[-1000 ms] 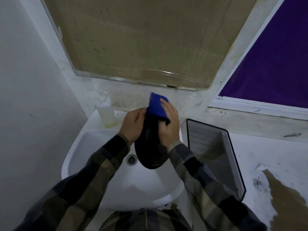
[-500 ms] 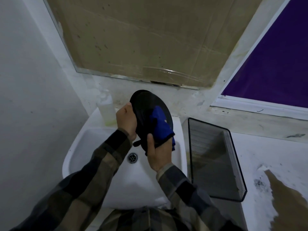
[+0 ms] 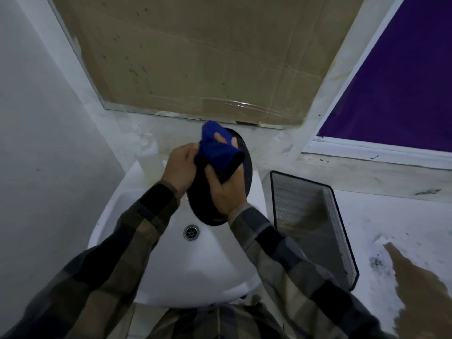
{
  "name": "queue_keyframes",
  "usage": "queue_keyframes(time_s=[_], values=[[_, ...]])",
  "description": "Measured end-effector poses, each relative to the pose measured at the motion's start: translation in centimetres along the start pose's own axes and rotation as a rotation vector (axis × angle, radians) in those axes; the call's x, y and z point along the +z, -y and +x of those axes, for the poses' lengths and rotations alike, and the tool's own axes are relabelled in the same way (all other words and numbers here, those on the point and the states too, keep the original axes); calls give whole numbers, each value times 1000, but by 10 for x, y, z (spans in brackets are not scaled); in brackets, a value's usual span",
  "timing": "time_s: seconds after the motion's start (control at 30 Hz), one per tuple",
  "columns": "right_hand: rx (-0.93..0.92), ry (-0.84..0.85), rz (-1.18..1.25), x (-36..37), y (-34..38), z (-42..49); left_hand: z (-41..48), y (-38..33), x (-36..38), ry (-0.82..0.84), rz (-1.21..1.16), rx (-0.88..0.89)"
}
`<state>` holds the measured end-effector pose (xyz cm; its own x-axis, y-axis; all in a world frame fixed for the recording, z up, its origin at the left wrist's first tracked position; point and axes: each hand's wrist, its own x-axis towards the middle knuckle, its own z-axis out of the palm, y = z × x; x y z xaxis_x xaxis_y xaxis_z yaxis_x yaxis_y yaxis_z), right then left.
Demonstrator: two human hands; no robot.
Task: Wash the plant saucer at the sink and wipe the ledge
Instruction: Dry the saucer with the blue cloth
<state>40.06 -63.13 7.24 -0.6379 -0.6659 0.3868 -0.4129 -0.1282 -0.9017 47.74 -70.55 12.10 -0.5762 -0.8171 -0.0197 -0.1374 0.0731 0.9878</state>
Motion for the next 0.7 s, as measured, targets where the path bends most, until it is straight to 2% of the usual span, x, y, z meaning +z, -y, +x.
queue_keyframes(time_s=[0.07,0.13,0.2,0.27,0.4,0.5,0.57,0.63,0.7], values=[[283,-142,127,-3,0,14,-4,6,1,-21,182,102],[513,-180,150,-15,-8,27,-8,10,1,-66,205,144],[646,-153,115,-27,-22,23,-7,9,-2,-130,60,106],[680,-172,118,-29,-33,5,-1,7,-4,-207,-130,27],[539,-178,113,2,-39,-50,6,12,0,-354,-312,-133],[433,-73,-9,22,-34,-78,6,19,7,-395,-401,-256],[254,35,-99,15,-24,-68,3,26,7,-324,-433,-304],[-29,174,-179,-2,-14,-41,-6,30,7,-165,-485,-298],[-140,232,-216,-14,-4,-13,-14,27,8,-35,-491,-267]])
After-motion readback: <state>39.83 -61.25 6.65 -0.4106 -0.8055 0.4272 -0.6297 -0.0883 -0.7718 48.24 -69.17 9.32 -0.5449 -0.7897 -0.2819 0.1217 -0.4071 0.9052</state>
